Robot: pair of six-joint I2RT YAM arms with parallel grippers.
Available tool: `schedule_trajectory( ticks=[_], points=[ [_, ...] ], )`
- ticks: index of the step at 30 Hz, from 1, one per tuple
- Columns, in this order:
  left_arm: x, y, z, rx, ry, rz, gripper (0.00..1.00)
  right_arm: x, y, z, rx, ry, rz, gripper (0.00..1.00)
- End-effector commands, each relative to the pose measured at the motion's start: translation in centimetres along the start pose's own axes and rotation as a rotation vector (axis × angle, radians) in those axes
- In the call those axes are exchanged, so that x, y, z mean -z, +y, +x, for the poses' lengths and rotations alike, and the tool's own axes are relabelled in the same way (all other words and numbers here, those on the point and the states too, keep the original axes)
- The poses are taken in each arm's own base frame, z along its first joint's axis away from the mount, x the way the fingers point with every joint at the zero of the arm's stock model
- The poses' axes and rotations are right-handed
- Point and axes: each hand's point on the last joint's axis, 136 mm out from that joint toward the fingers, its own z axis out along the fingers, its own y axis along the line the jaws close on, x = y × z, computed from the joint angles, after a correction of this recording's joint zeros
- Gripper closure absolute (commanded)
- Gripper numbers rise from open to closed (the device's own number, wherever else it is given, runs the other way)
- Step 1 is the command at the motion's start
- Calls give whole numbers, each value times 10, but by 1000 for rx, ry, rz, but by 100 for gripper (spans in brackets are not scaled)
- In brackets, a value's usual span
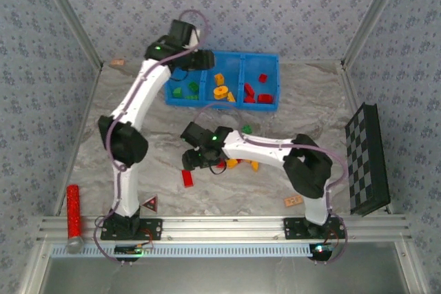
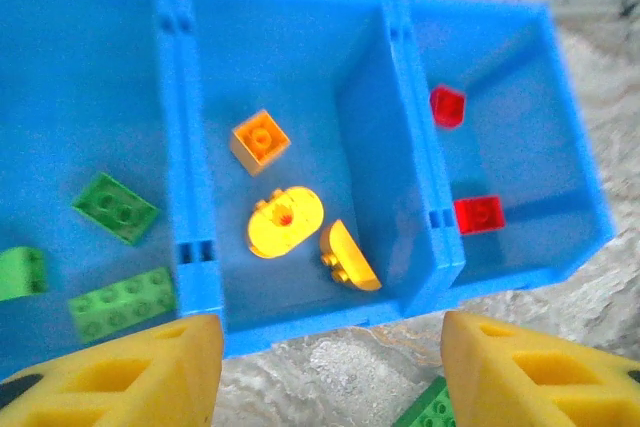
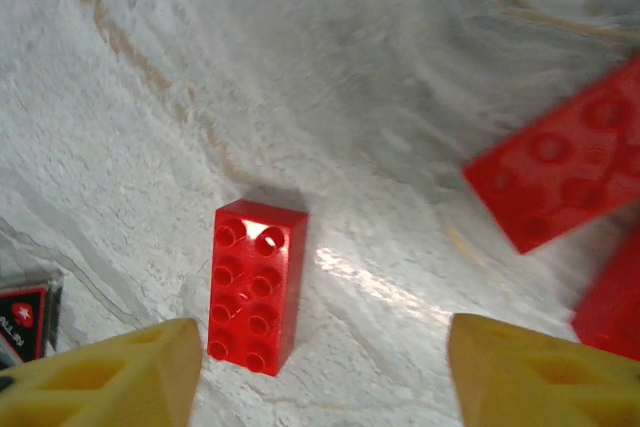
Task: Sort the legos into containers by color
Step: Pick up the lego from the bottom-center of the table.
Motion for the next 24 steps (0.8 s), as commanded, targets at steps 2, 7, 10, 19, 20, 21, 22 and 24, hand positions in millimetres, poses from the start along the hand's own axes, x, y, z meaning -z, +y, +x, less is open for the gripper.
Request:
schedule_trajectory(
  ticks=[2,7,10,19,20,21,22,24],
  points=[
    [41,20,-6,42,-33,7,41,-18,13,14,38,57,23,24],
    [70,50,14,74,-45,-36,40,-33,19,27,82,106,44,22],
    [82,61,28,88,-45,-59,40,-41,23,34,117,128,59,22],
    [109,80,61,107,-42,-112,39,-60,7,45,149,184,153,35],
    [111,81,64,106,-41,-116,39,-62,5,45,152,187,161,39],
    [114,82,68,106,-38,-121,39,-63,2,45,154,190,168,43],
    [116,83,70,105,-37,-127,39,-64,-1,46,153,194,176,46],
    [118,85,79,105,-22,-133,39,-66,-4,49,151,202,185,54]
  ],
)
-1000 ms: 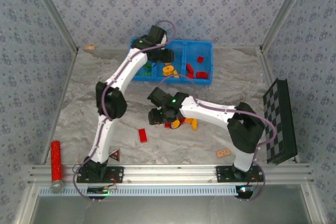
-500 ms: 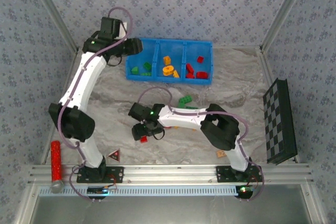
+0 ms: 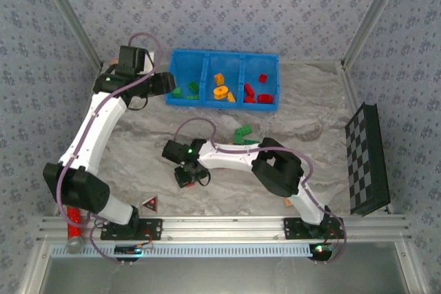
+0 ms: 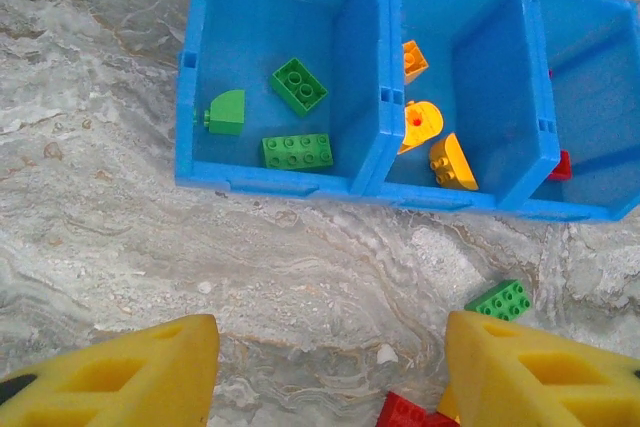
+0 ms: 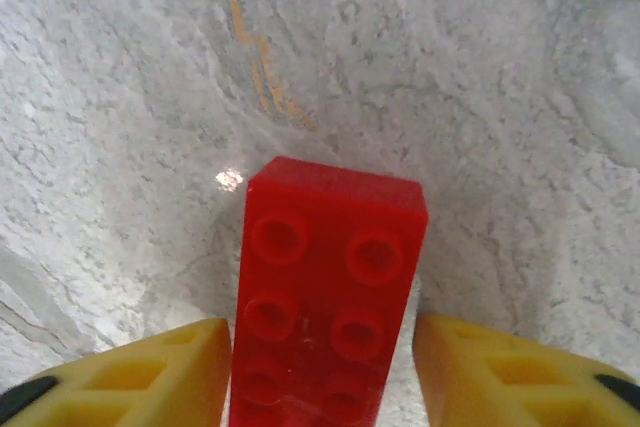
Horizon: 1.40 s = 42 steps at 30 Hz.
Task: Sort the legos into containers by color
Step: Pick up the lego from the bottom-center of the table, then place the lego in the container.
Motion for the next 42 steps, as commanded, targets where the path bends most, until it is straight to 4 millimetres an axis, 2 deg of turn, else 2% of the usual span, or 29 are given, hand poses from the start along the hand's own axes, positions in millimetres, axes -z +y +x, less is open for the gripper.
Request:
schedule_trajectory(
  ticks=[1,4,6,11,18,20,23,26,30,31,36,42],
  points=[
    [12,5,6,-9,-13,-14,39,-16,-18,13,-5,59,69,58],
    [13,12,21,-14,24,-34,39,-9,-24,12,-12,39,64,67],
    [12,16,33,-15,51,-44,39,3,-29,11,7,16,69,69],
    [8,7,55,-62,94,-70,38,59,-49,21,9,-44,57,73],
    [-11,-27,70,-99,144,-66,38,142,-117,46,-102,-168,57,74],
    [-20,-40,75,-112,156,-54,38,155,-143,51,-144,-199,66,74],
    [-35,-62,88,-143,182,-43,37,178,-185,45,-211,-276,81,74],
    [-55,-91,109,-183,220,-11,37,200,-225,25,-267,-373,99,74],
    [-83,-123,144,-235,293,-6,37,217,-269,-18,-315,-492,126,74],
    [-90,-131,153,-245,312,1,37,227,-277,-36,-315,-533,126,74],
    [-116,-157,183,-268,361,10,37,230,-313,-90,-307,-593,158,74],
    [-139,-175,198,-272,396,17,37,207,-352,-143,-310,-590,158,74]
  ],
)
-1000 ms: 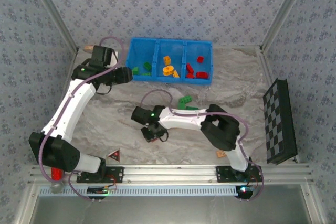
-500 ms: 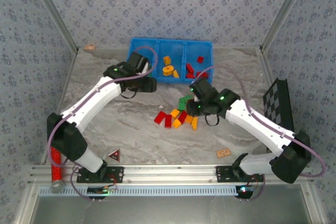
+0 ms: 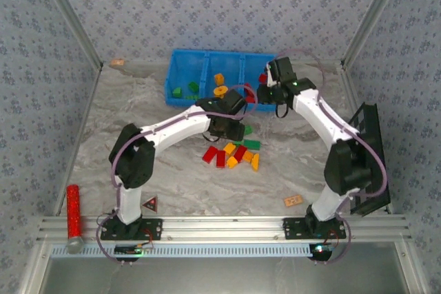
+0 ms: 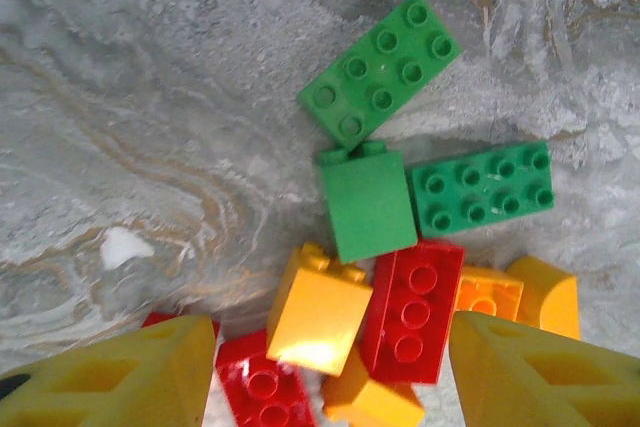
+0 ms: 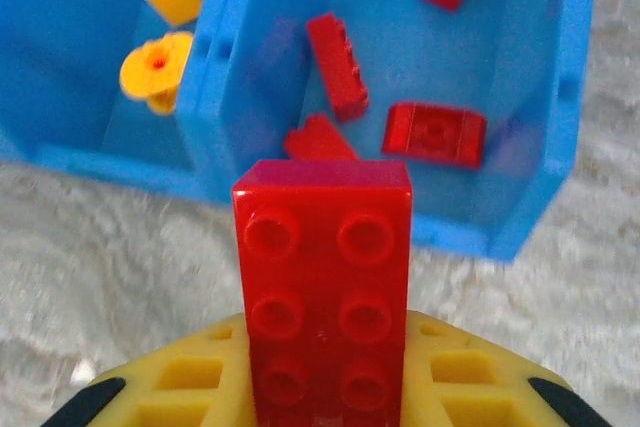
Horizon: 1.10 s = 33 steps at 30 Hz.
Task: Sort the legos into containers by color
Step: Place the lego in the container.
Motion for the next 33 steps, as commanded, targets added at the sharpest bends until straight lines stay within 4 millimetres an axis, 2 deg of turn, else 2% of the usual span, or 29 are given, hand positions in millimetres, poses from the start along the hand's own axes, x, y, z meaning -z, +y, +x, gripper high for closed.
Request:
schedule_trajectory(
  ticks=[1,7,16,23,33],
  points=[
    [2,-15,-16,21,-33,28,37,-21,-1,-27,45,-27,-25,74],
    [-10,-21,-18,6,-8,27,37,-66,-9,-40,57,6,-16,74],
    [-27,-21,-9,-4,45,10,36,-111,-18,-34,78,68,9,71],
    [-41,-20,-3,-1,83,-6,37,-126,-22,-27,77,98,13,66],
    [-54,-19,4,6,126,-19,37,-132,-26,-26,76,104,3,53]
  ],
)
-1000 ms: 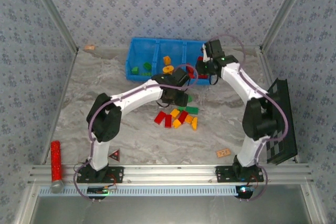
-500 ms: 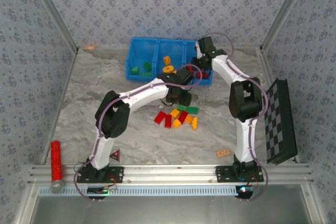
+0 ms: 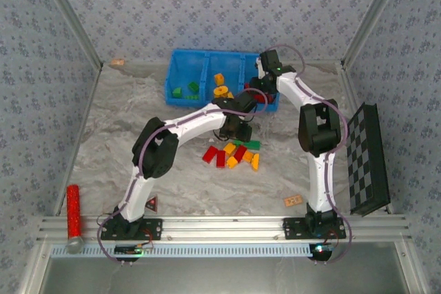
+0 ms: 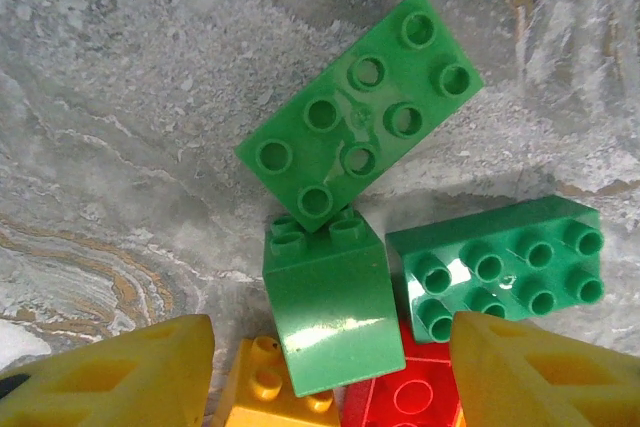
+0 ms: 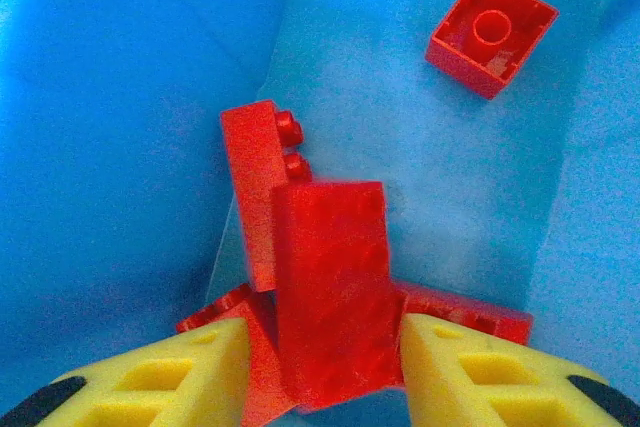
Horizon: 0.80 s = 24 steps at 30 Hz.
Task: Sort the legos into containers by color
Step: Place the lego in the container, then pick up the lego from the center of the table.
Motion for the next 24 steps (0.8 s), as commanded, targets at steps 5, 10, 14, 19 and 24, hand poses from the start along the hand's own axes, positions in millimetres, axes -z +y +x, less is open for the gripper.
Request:
schedule_trajectory(
  ticks=[5,10,14,19,24],
  points=[
    [-4,-4,6,13,38,-7,37,1,-4,-6,7,0,-18,52],
    [-9,-3,8,18,49,-15,41,17,-2,-10,16,-25,-29,52],
    [-14,-1,10,21,60,-22,43,35,-1,-11,14,-46,-35,52],
    [-18,-2,11,25,65,-19,43,58,0,-7,-3,-70,-36,53],
    [-22,0,12,33,70,-25,48,82,0,3,-23,-92,-36,53]
  ],
)
